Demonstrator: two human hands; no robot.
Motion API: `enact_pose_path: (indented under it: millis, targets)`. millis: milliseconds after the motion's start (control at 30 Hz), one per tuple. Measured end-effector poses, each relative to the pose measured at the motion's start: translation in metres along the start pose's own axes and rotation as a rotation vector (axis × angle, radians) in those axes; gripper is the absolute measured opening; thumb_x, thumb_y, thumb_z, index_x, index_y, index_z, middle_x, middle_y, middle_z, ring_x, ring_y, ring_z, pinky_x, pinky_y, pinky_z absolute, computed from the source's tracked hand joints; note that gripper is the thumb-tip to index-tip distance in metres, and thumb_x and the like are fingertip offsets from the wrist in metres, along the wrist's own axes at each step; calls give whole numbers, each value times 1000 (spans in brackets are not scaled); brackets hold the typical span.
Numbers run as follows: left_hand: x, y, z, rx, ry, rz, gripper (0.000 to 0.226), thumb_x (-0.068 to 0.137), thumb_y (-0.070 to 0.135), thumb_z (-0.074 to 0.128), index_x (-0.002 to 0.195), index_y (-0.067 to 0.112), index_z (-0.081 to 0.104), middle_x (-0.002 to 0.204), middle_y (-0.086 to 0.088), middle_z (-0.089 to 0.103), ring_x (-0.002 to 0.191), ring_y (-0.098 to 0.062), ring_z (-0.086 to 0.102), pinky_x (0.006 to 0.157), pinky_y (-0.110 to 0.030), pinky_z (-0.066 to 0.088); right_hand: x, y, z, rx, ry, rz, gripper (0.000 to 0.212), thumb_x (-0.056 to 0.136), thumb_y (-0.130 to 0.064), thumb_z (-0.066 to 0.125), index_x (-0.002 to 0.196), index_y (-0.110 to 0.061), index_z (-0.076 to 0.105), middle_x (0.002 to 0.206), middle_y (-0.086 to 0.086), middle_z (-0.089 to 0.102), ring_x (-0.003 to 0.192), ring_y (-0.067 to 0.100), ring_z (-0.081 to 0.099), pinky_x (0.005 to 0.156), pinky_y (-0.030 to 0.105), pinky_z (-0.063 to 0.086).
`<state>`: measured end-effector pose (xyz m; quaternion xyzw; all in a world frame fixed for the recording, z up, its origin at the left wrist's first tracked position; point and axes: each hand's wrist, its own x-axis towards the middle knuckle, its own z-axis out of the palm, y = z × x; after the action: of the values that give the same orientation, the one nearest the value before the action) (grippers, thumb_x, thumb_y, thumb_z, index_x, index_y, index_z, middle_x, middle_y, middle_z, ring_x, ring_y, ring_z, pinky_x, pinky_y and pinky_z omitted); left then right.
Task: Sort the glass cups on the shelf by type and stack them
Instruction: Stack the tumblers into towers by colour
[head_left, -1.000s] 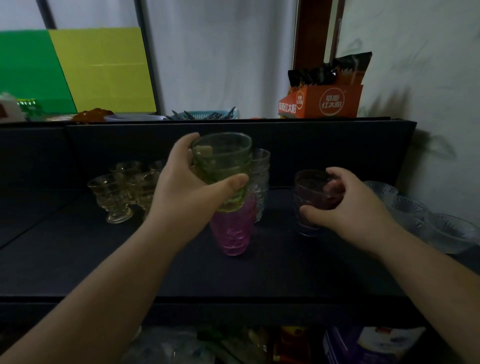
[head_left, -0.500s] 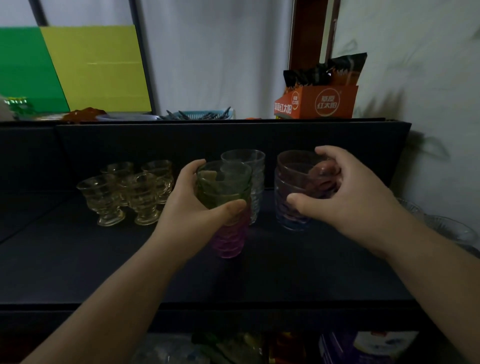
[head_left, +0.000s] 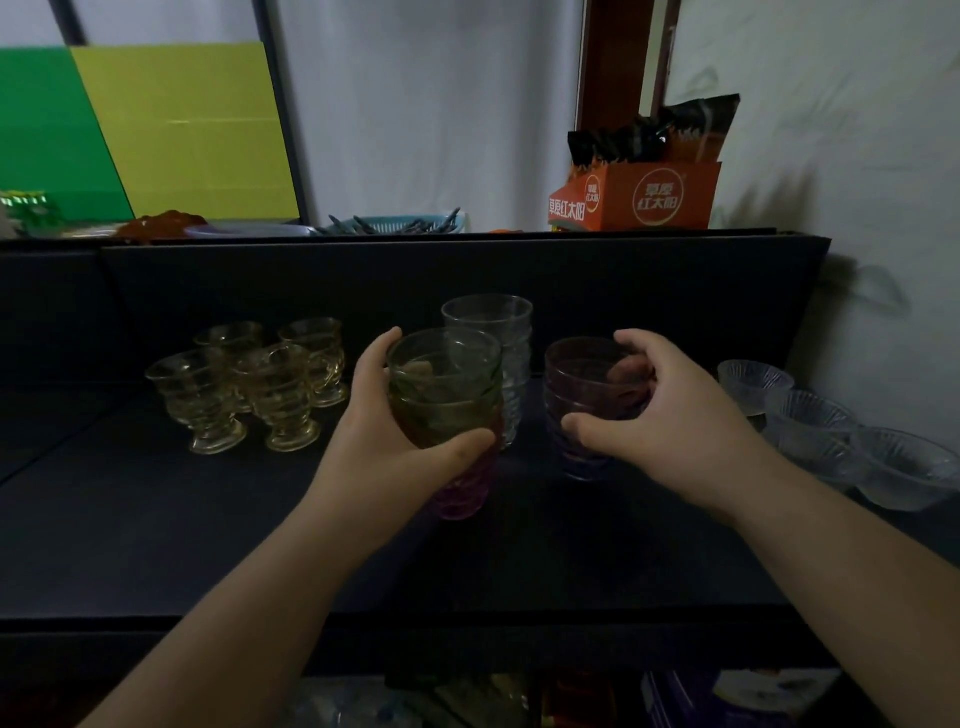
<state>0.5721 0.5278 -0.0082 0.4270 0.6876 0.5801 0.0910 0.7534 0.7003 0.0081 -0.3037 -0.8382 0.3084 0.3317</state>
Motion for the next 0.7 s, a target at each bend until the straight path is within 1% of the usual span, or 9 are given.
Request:
enact_pose_path:
  millis: [100, 200, 267, 333, 433, 533, 600, 700]
  targets:
    - [-1, -4, -7, 34, 28, -6, 110, 61, 39, 89, 147, 51, 22, 130, 17, 58, 117, -5, 60, 103, -39, 50, 6, 2, 4, -8, -12, 31, 101, 67, -44, 88, 152, -30, 36, 123, -12, 55, 107, 8, 60, 88, 24, 44]
    - [4, -8, -17, 44, 54, -36, 110, 65, 32, 89, 149, 48, 20, 127, 16, 58, 117, -7, 60, 103, -41, 49, 13, 6, 11, -8, -33, 57, 102, 67, -43, 89, 152, -29, 36, 128, -9, 55, 110, 11, 60, 86, 24, 44]
    - [10, -12, -22, 59, 79, -47, 110, 69, 30, 89, 151, 45, 18, 132, 11, 57, 119, -9, 59, 105, -42, 48, 17, 8, 15, -14, -44, 74, 104, 66, -44, 90, 153, -29, 35, 132, -7, 55, 113, 12, 60, 87, 24, 43]
    - [17, -15, -24, 84, 100, -55, 110, 71, 34, 87, 153, 43, 14, 140, 6, 53, 124, -13, 55, 107, -42, 45, 21, 11, 19, -16, -35, 82, 105, 66, -43, 90, 154, -29, 34, 134, -6, 54, 116, 14, 59, 89, 25, 43]
    - [28, -19, -24, 107, 126, -67, 110, 74, 36, 85, 155, 39, 10, 147, 4, 46, 131, -15, 48, 111, -42, 41, 25, 13, 22, -23, -17, 87, 105, 68, -40, 90, 155, -29, 31, 137, -5, 52, 119, 15, 57, 91, 28, 43]
    - [37, -22, -20, 105, 138, -64, 100, 76, 37, 83, 153, 38, 19, 145, 7, 47, 131, -13, 47, 110, -45, 42, 28, 17, 26, -2, 2, 95, 109, 69, -41, 90, 156, -29, 26, 143, -3, 51, 125, 18, 56, 102, 35, 46]
    - [41, -26, -17, 113, 153, -65, 94, 76, 39, 82, 150, 38, 24, 146, 7, 45, 132, -13, 46, 111, -45, 41, 29, 20, 30, 22, 6, 108, 111, 69, -42, 90, 157, -29, 23, 148, -2, 50, 130, 20, 55, 108, 40, 46]
    - [43, -33, -13, 131, 184, -82, 98, 74, 47, 81, 153, 38, 22, 153, 6, 35, 137, -15, 40, 113, -47, 38, 29, 22, 34, 50, 17, 112, 114, 71, -42, 89, 159, -28, 18, 153, 0, 46, 134, 19, 52, 111, 40, 43]
